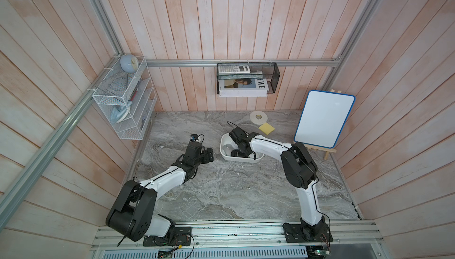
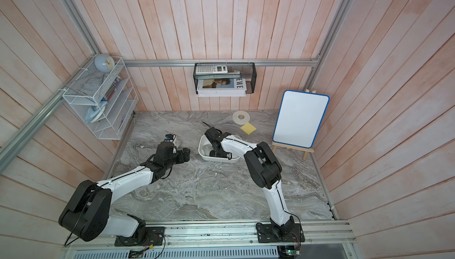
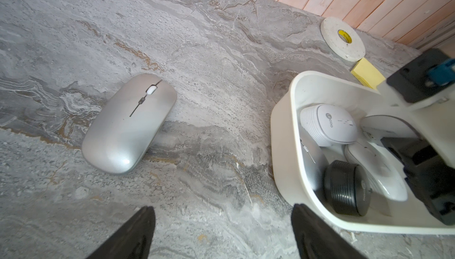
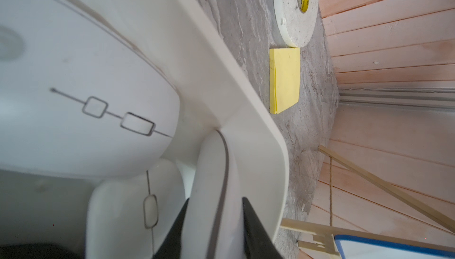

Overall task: Take out the mouse from the storage box
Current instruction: Pick up the mouse from the storage box, then place the mouse at the center of the board.

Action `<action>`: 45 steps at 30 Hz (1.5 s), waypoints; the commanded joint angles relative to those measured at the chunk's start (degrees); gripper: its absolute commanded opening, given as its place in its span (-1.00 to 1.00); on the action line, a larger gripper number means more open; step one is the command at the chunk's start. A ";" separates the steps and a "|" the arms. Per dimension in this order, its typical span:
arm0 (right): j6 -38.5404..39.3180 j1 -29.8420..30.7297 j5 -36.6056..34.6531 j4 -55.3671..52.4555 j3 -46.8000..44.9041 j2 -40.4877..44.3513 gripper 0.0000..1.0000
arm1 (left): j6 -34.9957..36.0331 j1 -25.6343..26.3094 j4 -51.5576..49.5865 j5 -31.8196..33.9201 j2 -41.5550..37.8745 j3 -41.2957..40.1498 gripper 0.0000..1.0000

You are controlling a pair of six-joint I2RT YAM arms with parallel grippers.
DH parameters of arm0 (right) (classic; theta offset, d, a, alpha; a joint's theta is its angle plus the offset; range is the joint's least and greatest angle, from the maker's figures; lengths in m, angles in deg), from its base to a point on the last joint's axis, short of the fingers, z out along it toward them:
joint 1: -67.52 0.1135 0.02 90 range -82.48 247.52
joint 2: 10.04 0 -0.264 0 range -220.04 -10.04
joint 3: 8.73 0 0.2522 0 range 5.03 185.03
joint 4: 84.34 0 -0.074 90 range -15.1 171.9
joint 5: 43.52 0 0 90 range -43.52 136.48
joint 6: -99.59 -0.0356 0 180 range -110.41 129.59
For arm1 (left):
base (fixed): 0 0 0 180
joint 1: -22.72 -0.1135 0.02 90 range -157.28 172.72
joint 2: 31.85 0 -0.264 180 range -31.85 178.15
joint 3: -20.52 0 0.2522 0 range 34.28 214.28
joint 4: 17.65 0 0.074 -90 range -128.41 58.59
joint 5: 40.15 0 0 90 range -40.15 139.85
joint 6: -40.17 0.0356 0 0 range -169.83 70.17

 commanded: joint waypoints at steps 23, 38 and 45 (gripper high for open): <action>-8.25 8.15 1.11 -9.64 -9.01 26.49 -0.74 | 0.10 0.22 -0.26 5.73 -8.35 -3.02 0.89; -27.86 20.24 -2.30 -29.81 -12.52 31.71 -0.75 | 0.41 0.22 -0.30 9.91 -11.72 -5.13 0.90; -35.64 20.83 -1.70 -29.82 -20.22 30.61 -0.78 | 0.26 0.22 0.24 9.67 -11.85 -5.93 0.90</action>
